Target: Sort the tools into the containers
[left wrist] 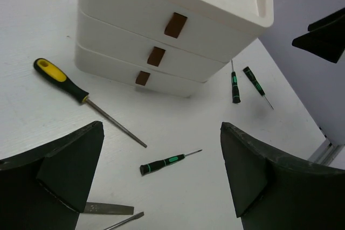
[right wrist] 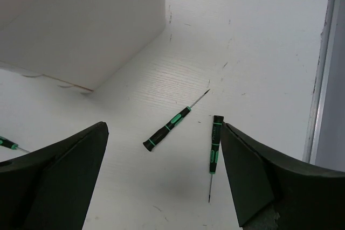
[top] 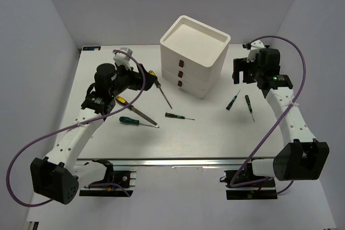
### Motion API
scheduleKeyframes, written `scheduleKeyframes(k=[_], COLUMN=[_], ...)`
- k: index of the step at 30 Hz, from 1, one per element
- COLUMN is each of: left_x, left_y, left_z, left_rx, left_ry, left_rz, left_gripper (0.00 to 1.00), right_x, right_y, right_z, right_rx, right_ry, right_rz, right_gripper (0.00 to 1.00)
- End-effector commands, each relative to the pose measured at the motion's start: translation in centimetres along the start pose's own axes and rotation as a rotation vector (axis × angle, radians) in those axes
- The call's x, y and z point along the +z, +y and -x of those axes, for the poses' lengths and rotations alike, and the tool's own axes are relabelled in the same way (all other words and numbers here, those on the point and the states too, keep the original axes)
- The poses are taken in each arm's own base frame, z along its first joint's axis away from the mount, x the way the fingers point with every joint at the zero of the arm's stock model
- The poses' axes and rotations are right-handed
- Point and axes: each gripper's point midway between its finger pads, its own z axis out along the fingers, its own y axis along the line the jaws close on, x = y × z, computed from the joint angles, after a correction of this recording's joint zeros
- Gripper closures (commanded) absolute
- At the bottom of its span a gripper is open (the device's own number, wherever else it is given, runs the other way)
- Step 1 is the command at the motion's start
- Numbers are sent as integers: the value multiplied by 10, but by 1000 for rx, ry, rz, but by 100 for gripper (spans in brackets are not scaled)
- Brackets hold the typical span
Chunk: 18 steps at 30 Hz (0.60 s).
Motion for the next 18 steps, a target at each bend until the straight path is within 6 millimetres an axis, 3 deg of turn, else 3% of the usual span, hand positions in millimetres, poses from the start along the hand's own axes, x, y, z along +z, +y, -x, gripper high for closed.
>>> scheduleKeyframes(k=[1, 3, 5, 10, 13, 14, 15, 16, 17, 18], left_x=[13, 23, 31, 57, 69, 72, 74, 78, 83, 86], left_y=[-20, -27, -32, -38, -41, -43, -44, -45, -45, -47], left_z=[10, 2, 5, -6, -1, 1, 2, 5, -1, -1], left_rx=[53, 64, 78, 115, 147, 152, 157, 165, 168, 175], left_ry=[-18, 5, -3, 49, 41, 33, 28, 13, 25, 22], left_rz=[-47, -66, -81, -86, -85, -89, -91, -98, -107, -116], left_gripper=[2, 2, 3, 16, 26, 30, 33, 35, 36, 36], right_x=[-19, -29, -40, -70, -77, -86, -82, -81, -83, -74], right_y=[11, 23, 51, 105, 128, 134, 139, 141, 144, 152], right_z=[22, 29, 30, 44, 53, 68, 71, 79, 91, 96], right_rx=[-62, -206, -331, -565, -573, -568, -531, -478, -400, -381], right_ry=[-72, -118, -165, -293, -307, -341, -327, -331, -338, -328], right_rz=[70, 150, 319, 490, 552, 573, 600, 602, 612, 636], right_gripper=[11, 11, 11, 11, 11, 11, 11, 13, 22, 42])
